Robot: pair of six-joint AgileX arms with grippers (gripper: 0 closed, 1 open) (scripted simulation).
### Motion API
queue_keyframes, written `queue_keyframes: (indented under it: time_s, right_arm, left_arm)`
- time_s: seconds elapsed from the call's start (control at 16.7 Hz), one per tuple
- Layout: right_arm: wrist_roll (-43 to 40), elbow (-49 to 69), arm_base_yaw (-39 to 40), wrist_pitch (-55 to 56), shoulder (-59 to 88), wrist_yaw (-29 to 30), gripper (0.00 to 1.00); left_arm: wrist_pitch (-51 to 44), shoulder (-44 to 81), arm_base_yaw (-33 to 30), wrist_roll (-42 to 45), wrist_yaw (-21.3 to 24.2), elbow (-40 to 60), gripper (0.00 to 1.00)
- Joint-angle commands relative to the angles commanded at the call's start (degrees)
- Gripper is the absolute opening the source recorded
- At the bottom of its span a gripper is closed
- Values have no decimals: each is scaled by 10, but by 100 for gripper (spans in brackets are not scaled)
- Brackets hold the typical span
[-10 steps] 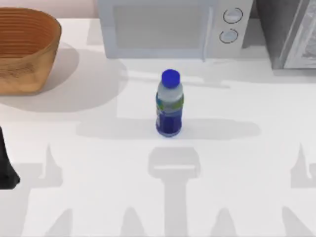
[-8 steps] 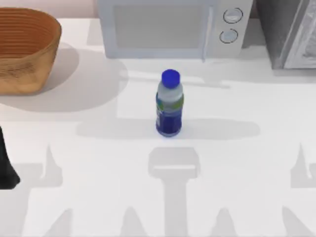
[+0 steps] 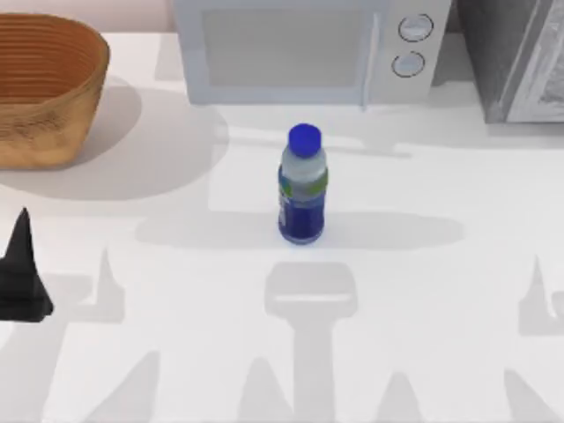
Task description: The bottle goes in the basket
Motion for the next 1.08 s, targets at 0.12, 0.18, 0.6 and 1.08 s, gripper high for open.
queue_keyframes:
  time_s: [0.12,0.18,0.6,1.08]
  right_arm:
    - [0,0,0,0,0,0,100]
    - [0,0,0,0,0,0,100]
    - [0,0,0,0,0,0,100]
    - [0,0,0,0,0,0,100]
  left_arm:
    - [56,70,-16,3,10,18,100]
    - [88,109,-25,4,15,28,100]
    - [345,433,-97,6,59,108,100]
    - [651,826,-183,-1,110,201,100]
